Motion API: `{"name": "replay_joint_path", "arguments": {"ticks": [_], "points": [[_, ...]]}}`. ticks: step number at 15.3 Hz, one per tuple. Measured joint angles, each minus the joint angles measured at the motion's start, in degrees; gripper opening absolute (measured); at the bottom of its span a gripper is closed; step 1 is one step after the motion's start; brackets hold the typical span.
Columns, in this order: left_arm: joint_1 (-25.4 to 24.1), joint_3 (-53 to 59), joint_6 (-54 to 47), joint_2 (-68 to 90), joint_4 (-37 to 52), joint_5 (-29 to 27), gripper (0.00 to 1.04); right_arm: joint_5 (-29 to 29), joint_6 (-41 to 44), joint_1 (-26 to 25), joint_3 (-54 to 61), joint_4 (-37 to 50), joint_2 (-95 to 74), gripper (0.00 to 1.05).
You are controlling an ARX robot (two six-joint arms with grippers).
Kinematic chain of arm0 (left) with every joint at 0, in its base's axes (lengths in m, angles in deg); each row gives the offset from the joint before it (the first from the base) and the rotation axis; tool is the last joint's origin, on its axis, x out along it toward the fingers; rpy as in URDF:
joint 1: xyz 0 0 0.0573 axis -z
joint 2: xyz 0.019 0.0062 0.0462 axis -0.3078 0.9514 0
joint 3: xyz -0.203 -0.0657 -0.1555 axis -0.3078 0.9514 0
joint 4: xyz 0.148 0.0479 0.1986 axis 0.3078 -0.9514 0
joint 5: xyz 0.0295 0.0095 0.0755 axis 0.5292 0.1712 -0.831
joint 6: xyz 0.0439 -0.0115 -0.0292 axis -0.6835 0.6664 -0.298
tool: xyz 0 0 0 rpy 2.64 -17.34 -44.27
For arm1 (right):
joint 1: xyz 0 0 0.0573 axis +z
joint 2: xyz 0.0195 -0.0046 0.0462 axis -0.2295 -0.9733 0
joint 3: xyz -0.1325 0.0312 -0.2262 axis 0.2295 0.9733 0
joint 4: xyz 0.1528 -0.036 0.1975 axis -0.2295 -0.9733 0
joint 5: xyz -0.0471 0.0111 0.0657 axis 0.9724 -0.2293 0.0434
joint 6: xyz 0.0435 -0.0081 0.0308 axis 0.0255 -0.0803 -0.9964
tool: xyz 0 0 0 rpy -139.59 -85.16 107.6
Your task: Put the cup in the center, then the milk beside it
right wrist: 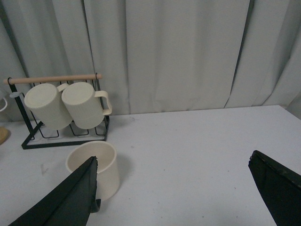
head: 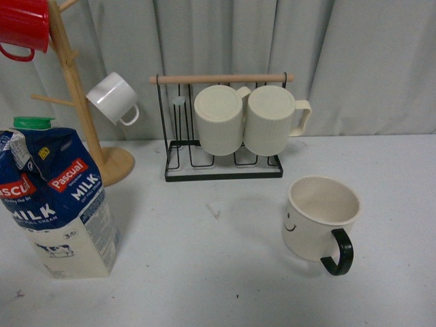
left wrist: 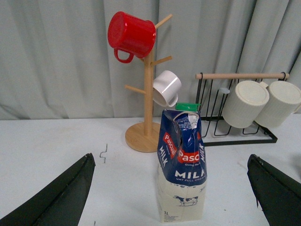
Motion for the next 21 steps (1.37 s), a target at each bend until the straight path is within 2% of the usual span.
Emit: {"name": "replay_joint_path", "arguments": {"ticks": [1,2,4,5,6,10,15,21], "points": [[0.00,0.00,0.00,0.00,0.00,0.02,0.98,-0.46,0.17,-0.11,-0.07,-0.50,-0.13,0.98],[0.00,0.00,0.02,0.00,-0.04,-0.04,0.98,-8.92,2.67,-3.48,-1.95,-3.04,-5.64,0.98],[0.00,0.00,0.00,0.00,0.00,-0.13,0.98,-13.90,3.21,-4.70,-6.12,9.84,-24.24,0.98],[0.00,0.00,0.00,0.00,0.02,0.02,0.98,-12.92,2.71,-2.89,-10.12,20.57,-37.33,0.98],[0.00,0.00,0.02,0.00,0.00,-0.02,0.98,-7.02,-1.57,-1.79,-20.90,31.36,-63.36,0.98],[0.00,0.00,0.00,0.00,-0.02,0.00,0.98,-1.86,-11.04,1.09,-39.32,20.70,-92.67,0.98],[0.00,0.00,0.00,0.00,0.00,0.00,0.98,-1.49,-14.45,6.93,-50.51,11.10,-104.02,0.98],[0.00,0.00,0.00,0.00,0.00,0.00,0.98,-1.44,-15.41,10.91,-56.11,5.03,-109.96,0.98]]}}
